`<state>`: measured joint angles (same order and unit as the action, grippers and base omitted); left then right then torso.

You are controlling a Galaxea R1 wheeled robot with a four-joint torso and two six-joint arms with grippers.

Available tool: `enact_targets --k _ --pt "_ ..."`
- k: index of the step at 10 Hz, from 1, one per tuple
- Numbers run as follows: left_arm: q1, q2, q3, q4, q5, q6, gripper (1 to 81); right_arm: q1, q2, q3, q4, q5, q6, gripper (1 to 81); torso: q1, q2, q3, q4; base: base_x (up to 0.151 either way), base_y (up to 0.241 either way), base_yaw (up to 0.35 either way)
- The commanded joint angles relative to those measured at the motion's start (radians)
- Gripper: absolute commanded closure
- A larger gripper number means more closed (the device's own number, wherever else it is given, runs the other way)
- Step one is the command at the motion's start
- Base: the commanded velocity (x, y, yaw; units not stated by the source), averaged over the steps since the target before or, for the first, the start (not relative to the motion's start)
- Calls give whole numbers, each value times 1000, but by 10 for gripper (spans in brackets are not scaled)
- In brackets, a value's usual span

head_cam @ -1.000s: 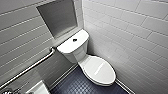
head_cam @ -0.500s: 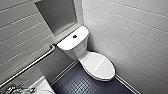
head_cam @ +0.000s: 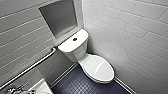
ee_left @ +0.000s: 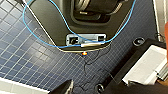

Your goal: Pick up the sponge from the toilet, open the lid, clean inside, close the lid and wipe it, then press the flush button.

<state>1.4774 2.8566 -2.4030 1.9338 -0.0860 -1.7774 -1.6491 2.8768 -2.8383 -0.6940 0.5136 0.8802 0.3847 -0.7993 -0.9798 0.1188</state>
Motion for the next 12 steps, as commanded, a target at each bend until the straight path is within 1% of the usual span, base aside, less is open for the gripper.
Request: enact_targets --k 1,2,3,4,7,8,9,10,11,12 --pt "38 41 -111 10 22 3 10 -47 8 -7 -32 -93 -4 811 0 0 98 0 0 0 0" --pt "39 67 -165 10 18 3 10 -47 12 -9 -33 -103 -4 811 0 0 134 0 0 0 0" --pt "39 80 -188 11 18 3 10 -45 14 -7 -33 -103 -9 811 -1 0 171 0 0 0 0" --pt "39 84 -196 11 18 3 10 -45 18 -9 -32 -104 -20 811 -1 0 206 0 0 0 0" --pt "39 89 -196 11 20 4 10 -47 29 -7 -32 -141 -32 811 -3 0 316 0 0 0 0" --pt "37 90 -197 13 20 4 10 -45 34 -6 -32 -150 -50 811 -68 100 353 0 0 0 0" --pt "39 90 -197 13 22 4 10 -44 46 -6 -30 -188 -66 811 -74 108 383 0 0 0 0" --pt "38 90 -196 13 23 4 10 -33 58 -9 -28 -239 -66 811 -88 129 309 0 0 0 0" --pt "39 90 -197 13 22 4 10 -18 61 -2 -30 -300 -58 811 -107 158 337 0 0 0 0" --pt "37 93 -197 13 25 4 10 -13 69 4 -25 -360 -52 811 -124 182 347 0 0 0 0"
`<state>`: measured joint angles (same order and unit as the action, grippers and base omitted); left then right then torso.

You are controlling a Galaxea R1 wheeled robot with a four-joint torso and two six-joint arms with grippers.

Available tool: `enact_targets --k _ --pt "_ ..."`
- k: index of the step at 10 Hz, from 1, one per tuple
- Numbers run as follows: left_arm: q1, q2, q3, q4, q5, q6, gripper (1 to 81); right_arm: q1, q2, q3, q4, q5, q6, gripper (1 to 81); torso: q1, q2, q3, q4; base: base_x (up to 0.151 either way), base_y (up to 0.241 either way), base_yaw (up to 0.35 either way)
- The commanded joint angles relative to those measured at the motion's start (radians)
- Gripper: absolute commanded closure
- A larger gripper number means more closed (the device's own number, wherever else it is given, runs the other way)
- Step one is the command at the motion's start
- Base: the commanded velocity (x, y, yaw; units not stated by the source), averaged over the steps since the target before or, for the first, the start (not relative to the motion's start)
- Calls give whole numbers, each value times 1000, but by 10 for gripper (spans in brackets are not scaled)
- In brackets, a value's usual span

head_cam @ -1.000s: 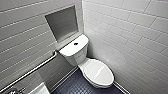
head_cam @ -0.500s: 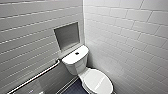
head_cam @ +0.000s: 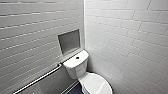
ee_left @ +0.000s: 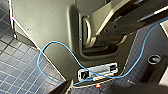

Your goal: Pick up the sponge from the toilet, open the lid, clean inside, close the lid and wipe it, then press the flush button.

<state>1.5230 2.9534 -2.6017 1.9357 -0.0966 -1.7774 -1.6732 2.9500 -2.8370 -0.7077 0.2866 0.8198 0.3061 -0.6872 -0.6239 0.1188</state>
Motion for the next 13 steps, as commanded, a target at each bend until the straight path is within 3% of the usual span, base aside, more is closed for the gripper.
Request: enact_targets --k 1,4,5,6,7,8,9,11,12,13 --pt "-8 1 2 11 41 4 10 8 6 4 -4 -188 10 811 -64 99 0 0 0 0 0" --pt "-14 3 -6 15 41 4 10 23 23 13 16 -256 -4 811 -135 208 4 0 0 0 0" --pt "-14 1 -6 14 41 4 10 35 36 1 110 -317 -72 811 -159 245 4 0 0 0 0" --pt "-14 1 -6 14 41 3 10 42 36 4 285 -323 -306 811 -184 284 4 0 0 0 0" --pt "-14 3 -6 14 41 4 10 51 36 7 525 -320 -585 811 -208 321 4 0 0 0 0" --pt "-14 3 -6 14 41 3 10 51 34 24 724 -316 -833 811 -232 359 4 0 0 0 0" --pt "-14 3 -6 14 41 3 10 63 30 33 822 -317 -966 811 -256 395 4 0 0 0 0" --pt "-14 3 -6 14 41 3 10 85 43 35 844 -317 -987 811 -303 469 4 0 0 0 0" --pt "-14 3 -6 14 41 3 10 86 48 35 843 -317 -987 811 -306 505 101 0 0 0 0" --pt "-14 3 -6 14 41 3 10 88 50 35 844 -317 -987 811 -306 536 106 0 0 0 0"
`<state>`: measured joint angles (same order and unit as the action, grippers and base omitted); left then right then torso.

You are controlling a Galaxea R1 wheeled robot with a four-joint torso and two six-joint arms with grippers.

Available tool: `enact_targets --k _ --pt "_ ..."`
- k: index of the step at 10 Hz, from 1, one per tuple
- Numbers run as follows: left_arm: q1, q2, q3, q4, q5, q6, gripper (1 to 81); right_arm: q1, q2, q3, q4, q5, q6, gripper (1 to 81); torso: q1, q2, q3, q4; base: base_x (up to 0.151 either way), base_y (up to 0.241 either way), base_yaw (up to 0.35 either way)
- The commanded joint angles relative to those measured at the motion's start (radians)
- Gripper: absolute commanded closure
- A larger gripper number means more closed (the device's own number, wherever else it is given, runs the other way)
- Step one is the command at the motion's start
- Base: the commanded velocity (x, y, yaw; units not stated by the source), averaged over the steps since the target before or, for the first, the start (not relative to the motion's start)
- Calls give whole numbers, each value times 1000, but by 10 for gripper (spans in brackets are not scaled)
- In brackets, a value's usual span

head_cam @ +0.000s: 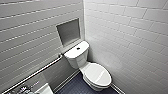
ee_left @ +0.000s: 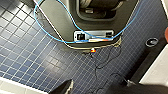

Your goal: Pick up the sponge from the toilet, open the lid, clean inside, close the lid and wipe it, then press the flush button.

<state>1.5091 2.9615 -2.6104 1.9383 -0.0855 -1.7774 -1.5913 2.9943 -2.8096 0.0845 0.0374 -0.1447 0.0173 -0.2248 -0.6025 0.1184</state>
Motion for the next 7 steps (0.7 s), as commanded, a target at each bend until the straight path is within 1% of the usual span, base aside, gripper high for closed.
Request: enact_targets --k 1,3,4,5,7 --pt "0 -4 3 11 30 3 10 6 5 7 52 -68 -23 811 -17 98 99 0 0 0 0" --pt "0 -5 3 11 30 4 10 6 5 7 54 -68 -21 811 -17 161 161 0 0 0 0" --pt "0 -5 3 11 30 4 10 7 5 7 55 -68 -21 811 -11 97 198 0 0 0 0" --pt "0 -5 3 10 30 4 10 6 5 7 55 -68 -21 811 -14 128 229 0 0 0 0" --pt "-3 1 3 11 32 4 10 7 5 7 55 -68 -21 811 -15 150 284 0 0 0 0"
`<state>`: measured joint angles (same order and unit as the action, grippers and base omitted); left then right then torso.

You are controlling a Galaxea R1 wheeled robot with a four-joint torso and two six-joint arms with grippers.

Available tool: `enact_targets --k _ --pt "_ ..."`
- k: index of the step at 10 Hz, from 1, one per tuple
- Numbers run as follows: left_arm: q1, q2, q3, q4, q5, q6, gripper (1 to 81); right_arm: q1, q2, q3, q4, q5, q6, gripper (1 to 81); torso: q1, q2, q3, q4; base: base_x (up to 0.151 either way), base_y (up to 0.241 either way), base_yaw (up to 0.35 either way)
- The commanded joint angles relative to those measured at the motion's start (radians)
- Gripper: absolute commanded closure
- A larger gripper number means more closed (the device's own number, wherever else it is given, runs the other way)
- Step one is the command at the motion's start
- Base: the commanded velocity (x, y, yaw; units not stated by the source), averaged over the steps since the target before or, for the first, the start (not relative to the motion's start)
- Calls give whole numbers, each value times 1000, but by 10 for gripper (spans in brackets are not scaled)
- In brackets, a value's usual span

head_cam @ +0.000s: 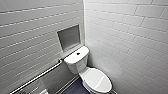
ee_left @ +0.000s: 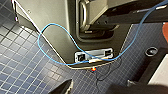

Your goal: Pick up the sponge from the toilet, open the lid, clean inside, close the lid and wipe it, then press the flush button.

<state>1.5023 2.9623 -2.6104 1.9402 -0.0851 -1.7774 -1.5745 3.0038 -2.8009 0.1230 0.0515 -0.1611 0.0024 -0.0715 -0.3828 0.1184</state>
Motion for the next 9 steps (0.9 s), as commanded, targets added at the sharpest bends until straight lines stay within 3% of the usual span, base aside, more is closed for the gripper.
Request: enact_targets --k 1,6,8,9 --pt "2 2 3 9 31 4 10 -11 -4 -2 15 -82 -5 811 0 0 99 0 0 0 0" --pt "-6 12 -17 9 33 4 10 -10 0 -2 15 -82 -6 811 -2 0 283 0 0 0 0" --pt "-9 44 -69 9 68 3 10 -3 3 -2 15 -93 -6 811 -2 0 356 0 0 0 0" --pt "-7 63 -94 9 99 3 10 4 6 -8 18 -104 -5 811 -2 0 293 0 0 0 0"
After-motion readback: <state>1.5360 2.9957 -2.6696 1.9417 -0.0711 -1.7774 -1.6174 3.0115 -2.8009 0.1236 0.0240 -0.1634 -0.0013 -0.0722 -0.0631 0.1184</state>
